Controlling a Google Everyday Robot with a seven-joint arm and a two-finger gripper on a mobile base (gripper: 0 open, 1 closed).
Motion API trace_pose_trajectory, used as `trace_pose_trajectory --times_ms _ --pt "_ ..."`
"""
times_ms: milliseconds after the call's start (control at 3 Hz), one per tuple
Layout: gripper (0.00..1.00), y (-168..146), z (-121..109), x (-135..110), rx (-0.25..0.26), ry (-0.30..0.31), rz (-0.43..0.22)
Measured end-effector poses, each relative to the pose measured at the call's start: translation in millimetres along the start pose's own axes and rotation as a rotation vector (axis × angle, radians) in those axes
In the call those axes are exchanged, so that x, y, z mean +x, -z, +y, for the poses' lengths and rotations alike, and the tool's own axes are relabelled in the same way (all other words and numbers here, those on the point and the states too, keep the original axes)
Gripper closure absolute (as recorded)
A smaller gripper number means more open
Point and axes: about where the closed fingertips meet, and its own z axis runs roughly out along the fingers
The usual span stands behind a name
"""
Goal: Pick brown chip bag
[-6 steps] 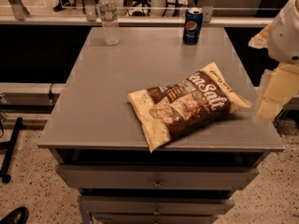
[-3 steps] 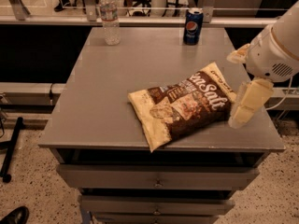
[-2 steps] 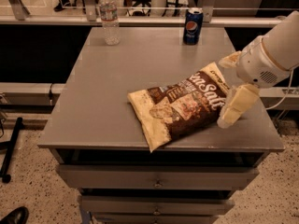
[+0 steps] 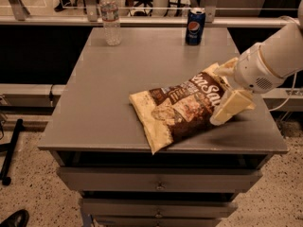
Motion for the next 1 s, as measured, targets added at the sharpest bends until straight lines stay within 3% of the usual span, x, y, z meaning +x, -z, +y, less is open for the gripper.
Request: trace_pose_trajectory --times_ms 1000 --pt "0.88 -1.2 -1.5 -3.7 0.011 -0.014 -0.026"
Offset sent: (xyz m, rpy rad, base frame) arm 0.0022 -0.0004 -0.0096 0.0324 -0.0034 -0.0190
